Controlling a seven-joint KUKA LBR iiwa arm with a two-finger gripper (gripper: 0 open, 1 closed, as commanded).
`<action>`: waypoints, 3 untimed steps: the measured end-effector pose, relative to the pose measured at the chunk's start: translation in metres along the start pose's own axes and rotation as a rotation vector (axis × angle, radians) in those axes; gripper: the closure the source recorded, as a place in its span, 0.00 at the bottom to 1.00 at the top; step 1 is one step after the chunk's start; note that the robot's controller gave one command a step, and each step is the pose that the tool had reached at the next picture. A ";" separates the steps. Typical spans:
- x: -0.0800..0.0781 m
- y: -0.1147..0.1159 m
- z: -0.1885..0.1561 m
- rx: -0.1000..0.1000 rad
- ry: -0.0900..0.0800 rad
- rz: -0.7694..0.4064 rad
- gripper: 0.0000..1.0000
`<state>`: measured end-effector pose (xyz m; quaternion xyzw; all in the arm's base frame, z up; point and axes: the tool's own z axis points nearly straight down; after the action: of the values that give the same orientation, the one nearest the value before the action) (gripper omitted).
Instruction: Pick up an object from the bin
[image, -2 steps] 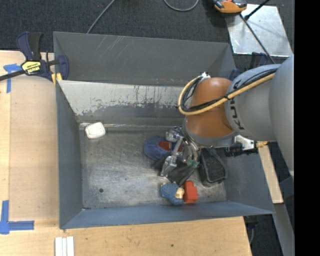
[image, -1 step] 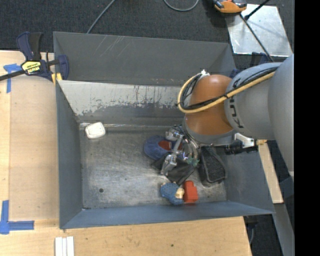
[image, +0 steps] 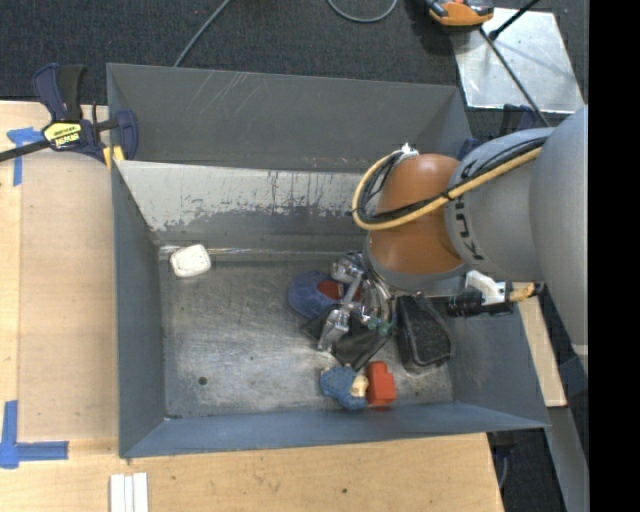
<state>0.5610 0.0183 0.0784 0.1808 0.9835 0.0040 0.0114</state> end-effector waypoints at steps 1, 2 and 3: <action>-0.003 0.002 -0.003 0.005 0.009 -0.005 0.00; 0.001 0.009 0.001 0.001 0.003 0.262 0.00; -0.002 0.009 -0.001 -0.002 -0.007 0.264 1.00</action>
Offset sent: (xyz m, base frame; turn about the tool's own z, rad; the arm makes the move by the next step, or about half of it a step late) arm 0.0000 0.0000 0.0000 -0.0001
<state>0.5661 0.0264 0.0797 0.3085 0.9511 0.0060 0.0144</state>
